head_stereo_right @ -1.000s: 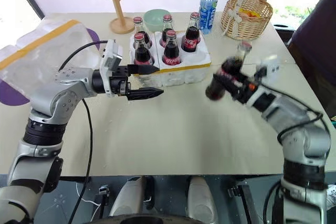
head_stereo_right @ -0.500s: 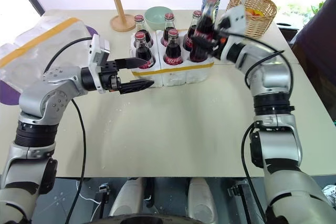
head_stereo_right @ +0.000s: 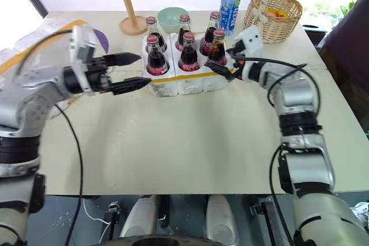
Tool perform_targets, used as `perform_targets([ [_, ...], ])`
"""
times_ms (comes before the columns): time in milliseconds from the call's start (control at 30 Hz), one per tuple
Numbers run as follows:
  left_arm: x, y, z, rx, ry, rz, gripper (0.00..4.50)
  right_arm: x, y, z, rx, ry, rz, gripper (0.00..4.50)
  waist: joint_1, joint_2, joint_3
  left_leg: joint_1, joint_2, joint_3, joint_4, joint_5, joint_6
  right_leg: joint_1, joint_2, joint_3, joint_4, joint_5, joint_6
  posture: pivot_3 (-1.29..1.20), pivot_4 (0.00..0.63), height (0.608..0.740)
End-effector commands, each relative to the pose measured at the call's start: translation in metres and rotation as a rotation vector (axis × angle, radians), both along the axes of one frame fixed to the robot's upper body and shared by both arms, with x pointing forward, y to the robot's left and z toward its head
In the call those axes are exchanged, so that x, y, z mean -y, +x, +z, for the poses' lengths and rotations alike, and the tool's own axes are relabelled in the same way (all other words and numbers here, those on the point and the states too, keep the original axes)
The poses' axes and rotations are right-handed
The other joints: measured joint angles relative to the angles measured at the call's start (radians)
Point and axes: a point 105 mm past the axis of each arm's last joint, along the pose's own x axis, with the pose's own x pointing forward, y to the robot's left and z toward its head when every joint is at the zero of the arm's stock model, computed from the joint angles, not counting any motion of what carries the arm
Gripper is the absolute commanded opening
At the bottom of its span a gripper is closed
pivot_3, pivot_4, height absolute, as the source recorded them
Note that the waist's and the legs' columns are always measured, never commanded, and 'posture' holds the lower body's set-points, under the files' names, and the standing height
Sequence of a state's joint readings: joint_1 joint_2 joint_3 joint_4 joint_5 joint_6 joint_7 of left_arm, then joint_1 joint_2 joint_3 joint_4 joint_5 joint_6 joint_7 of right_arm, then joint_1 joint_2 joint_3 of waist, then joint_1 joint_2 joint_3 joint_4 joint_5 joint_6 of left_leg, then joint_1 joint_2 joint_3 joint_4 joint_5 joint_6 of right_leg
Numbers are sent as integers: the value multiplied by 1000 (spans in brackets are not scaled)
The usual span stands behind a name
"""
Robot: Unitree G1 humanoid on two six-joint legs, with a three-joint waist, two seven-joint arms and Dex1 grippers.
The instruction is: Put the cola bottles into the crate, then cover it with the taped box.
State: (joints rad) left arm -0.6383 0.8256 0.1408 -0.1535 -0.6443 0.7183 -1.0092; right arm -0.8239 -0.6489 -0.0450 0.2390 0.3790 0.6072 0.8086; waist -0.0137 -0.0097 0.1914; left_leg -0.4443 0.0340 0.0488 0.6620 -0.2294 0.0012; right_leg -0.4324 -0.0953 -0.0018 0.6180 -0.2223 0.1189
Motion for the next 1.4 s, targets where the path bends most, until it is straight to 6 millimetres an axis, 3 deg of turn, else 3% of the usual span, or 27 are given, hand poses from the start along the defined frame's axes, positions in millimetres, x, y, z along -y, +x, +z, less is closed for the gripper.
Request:
perform_targets([
  [33,-62,-29,50,76,97,132,4500,21,-56,69,129,2,121,4486,0,0,1,0,0,0,0,0,0,-1,0,0,0,0,0,0,150,740],
  [100,-98,-44,59,17,164,220,4500,27,-79,81,117,-7,181,4486,-5,-1,2,-1,1,1,-1,0,0,-2,0,0,0,0,0,0,150,740],
  [267,-194,-76,42,-214,443,539,4500,32,-118,102,131,-33,286,4486,-10,-1,1,13,2,7,-11,0,-2,3,-2,0,-4,-6,-10,0,150,740],
  [400,-238,-104,34,-349,511,642,4500,35,-124,110,134,2,292,4486,-10,-2,1,15,5,9,-14,-1,-5,-2,-3,0,-4,-6,-12,0,150,740],
  [500,-263,-109,25,-395,562,720,4500,34,-120,105,128,12,285,4486,-5,-4,0,12,8,13,-15,-1,-5,-8,-3,0,-4,-6,-14,0,150,740],
  [667,-273,-88,7,-404,577,732,4500,27,-115,102,138,33,296,4486,2,-4,0,2,7,15,-12,1,-3,-12,-3,0,1,-6,-14,0,150,740],
  [800,-272,-53,-11,-429,561,745,4500,25,-115,109,160,52,293,4486,9,-4,0,2,7,16,-9,1,-3,-12,-1,0,3,-5,-13,0,150,740],
  [933,-271,-31,-21,-461,562,763,4500,28,-118,112,167,72,270,4486,15,-7,0,2,7,15,-2,1,-3,-11,0,0,11,-1,-6,0,150,740],
  [1167,-265,-14,-37,-524,581,773,4500,36,-123,109,173,73,212,4486,14,-9,1,1,9,15,0,0,-1,-11,0,-1,11,-2,-6,0,150,740],
  [1267,-263,-9,-41,-529,568,780,3631,38,-123,109,175,83,187,4500,14,-10,1,1,9,15,0,0,-1,-12,0,-1,11,-2,-6,0,150,740],
  [1400,-262,-9,-48,-549,577,768,1642,38,-126,107,174,73,182,4500,14,-10,1,1,9,15,1,0,-1,-12,0,-1,11,-2,-6,0,150,740],
])
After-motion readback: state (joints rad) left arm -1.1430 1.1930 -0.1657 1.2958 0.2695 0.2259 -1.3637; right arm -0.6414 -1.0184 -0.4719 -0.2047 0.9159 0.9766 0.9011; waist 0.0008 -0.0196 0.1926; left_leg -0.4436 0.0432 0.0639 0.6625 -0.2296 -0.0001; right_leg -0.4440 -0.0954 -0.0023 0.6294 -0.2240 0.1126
